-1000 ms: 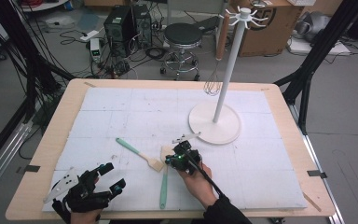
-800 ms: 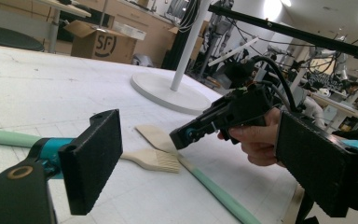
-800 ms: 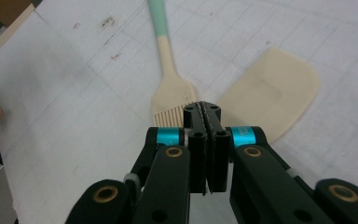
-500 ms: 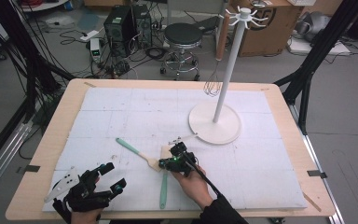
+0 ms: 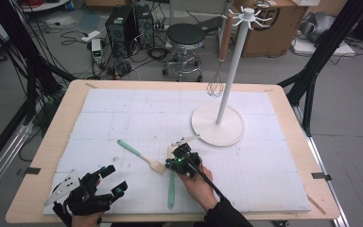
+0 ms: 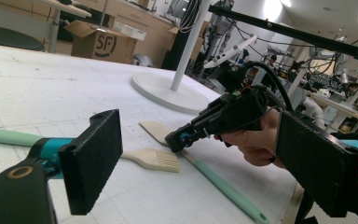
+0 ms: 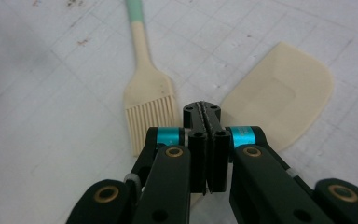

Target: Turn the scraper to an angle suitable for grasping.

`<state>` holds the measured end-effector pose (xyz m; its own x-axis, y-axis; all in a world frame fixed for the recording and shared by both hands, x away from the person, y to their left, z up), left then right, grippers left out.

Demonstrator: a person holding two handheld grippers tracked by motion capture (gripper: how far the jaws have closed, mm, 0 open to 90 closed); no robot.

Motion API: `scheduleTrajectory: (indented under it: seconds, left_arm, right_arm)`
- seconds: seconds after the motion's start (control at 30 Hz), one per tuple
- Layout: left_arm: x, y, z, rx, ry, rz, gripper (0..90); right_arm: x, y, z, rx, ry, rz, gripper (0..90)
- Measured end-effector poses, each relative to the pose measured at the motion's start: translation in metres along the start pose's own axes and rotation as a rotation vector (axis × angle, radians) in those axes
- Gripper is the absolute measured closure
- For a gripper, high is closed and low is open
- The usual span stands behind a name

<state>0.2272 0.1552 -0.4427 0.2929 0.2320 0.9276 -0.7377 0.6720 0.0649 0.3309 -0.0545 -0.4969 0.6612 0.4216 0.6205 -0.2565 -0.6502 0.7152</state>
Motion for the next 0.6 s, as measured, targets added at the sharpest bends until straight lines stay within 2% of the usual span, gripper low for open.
scheduleTrajectory:
  seconds: [0.17, 0.3, 0.37, 0.53, 0.6]
  left_arm:
    - [0.000, 0.000, 0.000, -0.002, -0.001, -0.001, 15.8]
    - [0.000, 0.000, 0.000, 0.000, 0.001, 0.000, 15.9]
    - [0.000, 0.000, 0.000, -0.001, -0.002, -0.003, 15.8]
    - [-0.001, -0.001, 0.000, -0.002, 0.000, -0.005, 15.8]
    - [-0.001, -0.001, 0.000, -0.003, -0.001, -0.005, 15.9]
  right_arm:
    - [0.000, 0.005, 0.010, -0.069, 0.016, 0.010, 89.3]
    - [-0.002, 0.011, 0.021, -0.088, -0.018, 0.028, 89.3]
    - [-0.004, 0.014, 0.024, -0.065, -0.040, 0.043, 89.2]
    - [-0.014, 0.027, 0.026, -0.018, -0.043, 0.083, 89.5]
    - [-0.021, 0.034, 0.027, 0.011, -0.070, 0.096, 89.6]
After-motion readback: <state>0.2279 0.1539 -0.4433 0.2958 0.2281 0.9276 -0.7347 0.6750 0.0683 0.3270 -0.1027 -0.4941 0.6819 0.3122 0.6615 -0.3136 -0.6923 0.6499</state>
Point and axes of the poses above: each handheld gripper's, and its own axes: y roughly backward along the jaws, x roughly out of its top, z roughly to its right, the point moved 7 cm from there along -y, roughly forward along the jaws, and after that the axes turned 7 degrees about x, right-handed, at the moved point
